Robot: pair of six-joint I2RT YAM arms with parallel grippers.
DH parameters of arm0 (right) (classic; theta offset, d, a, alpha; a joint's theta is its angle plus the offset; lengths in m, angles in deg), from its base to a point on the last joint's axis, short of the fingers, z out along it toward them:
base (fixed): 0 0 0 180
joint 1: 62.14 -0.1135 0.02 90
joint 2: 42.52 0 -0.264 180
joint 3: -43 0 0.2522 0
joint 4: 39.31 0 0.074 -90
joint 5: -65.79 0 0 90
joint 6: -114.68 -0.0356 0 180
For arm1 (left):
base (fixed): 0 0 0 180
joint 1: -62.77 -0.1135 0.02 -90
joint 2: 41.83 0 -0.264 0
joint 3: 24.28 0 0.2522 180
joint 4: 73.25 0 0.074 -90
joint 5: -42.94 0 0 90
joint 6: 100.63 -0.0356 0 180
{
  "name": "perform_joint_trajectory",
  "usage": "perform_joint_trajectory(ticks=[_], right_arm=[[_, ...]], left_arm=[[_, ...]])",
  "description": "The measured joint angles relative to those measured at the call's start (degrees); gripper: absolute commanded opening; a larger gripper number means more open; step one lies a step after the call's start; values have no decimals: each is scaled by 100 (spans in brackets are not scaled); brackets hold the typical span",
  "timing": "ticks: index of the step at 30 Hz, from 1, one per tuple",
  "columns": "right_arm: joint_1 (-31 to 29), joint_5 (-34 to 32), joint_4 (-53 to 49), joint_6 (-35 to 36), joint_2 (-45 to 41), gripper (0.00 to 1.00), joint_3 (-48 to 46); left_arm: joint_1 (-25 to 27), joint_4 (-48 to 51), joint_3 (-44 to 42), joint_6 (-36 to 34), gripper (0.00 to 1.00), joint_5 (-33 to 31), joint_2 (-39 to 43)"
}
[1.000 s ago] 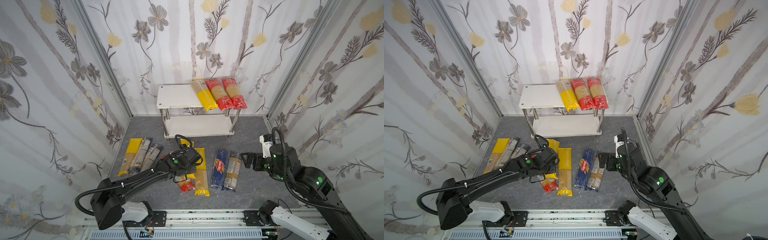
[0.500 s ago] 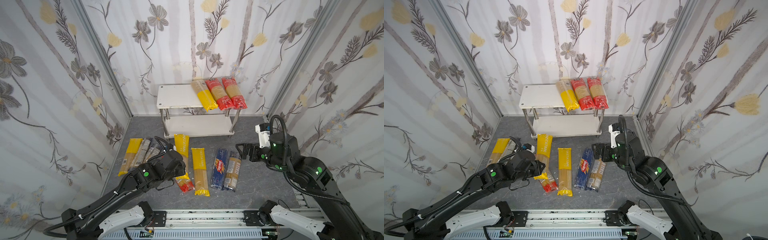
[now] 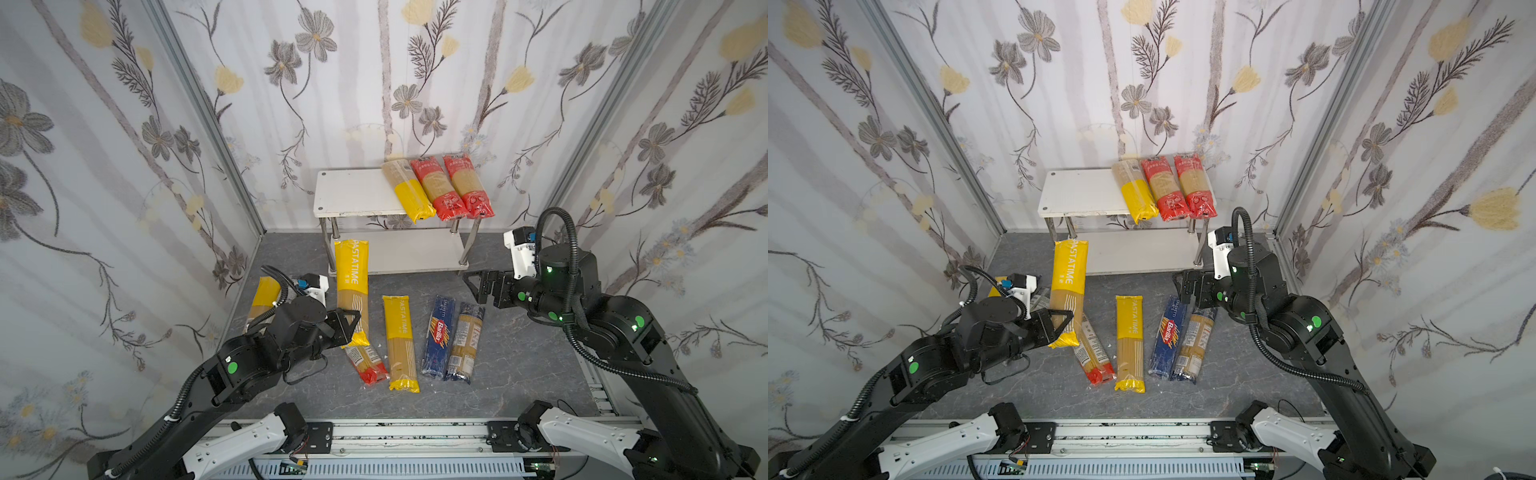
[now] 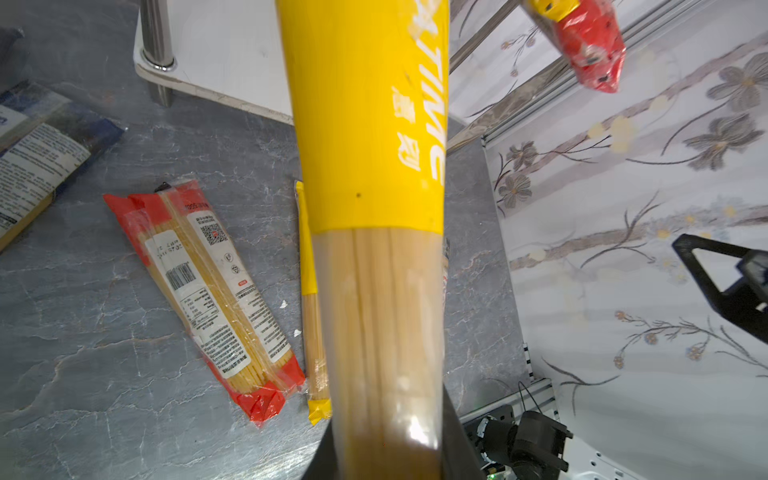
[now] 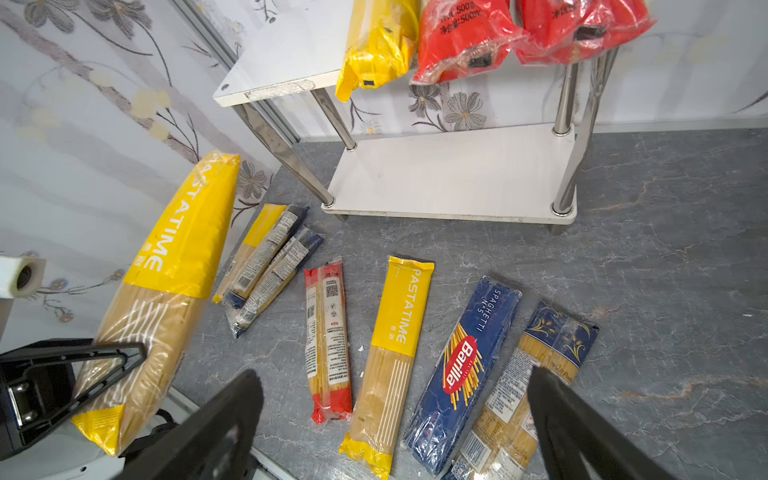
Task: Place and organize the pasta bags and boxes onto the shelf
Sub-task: 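Lift the yellow PASTATIME bag upright with the left gripper toward the shelf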
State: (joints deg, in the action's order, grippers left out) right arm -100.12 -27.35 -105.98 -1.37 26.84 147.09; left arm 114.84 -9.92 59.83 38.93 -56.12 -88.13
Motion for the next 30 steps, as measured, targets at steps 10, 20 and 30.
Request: perform_joint_trajectory(ticks=[10,20,30], right_arm=[[28,127,133,238,382,100,610],[446,122,170,538,527,100,1034],[914,103,170,708,505,100,1027]], left_arm=[[-284,437,2675,-612,0,-505,-1709],[-1937,719,4782,-1427,0,20,-4044],[-2664,791,7029,-1871,0,1102,-6476]])
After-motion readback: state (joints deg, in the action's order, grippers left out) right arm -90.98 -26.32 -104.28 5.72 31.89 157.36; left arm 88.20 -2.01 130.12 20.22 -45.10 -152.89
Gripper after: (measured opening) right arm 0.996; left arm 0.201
